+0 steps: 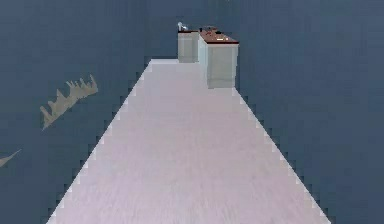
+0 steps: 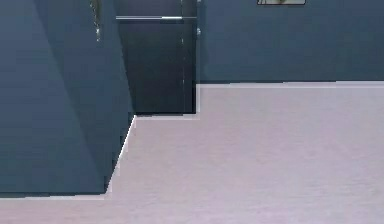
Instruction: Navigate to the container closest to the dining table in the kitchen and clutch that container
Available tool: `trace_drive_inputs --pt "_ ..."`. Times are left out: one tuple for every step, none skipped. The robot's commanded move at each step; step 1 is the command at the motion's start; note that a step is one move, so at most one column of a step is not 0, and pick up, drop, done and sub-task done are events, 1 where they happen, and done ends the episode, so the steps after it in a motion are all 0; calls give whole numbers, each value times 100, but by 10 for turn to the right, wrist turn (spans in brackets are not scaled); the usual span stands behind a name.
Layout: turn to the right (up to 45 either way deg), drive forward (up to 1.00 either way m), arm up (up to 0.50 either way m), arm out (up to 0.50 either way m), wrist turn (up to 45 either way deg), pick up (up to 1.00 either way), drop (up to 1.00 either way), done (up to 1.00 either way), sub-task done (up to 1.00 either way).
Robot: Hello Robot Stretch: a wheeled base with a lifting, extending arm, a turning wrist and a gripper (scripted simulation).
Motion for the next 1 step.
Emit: trace_drive_inputs --pt "-30 0 0 0 0 0 0 0 0"
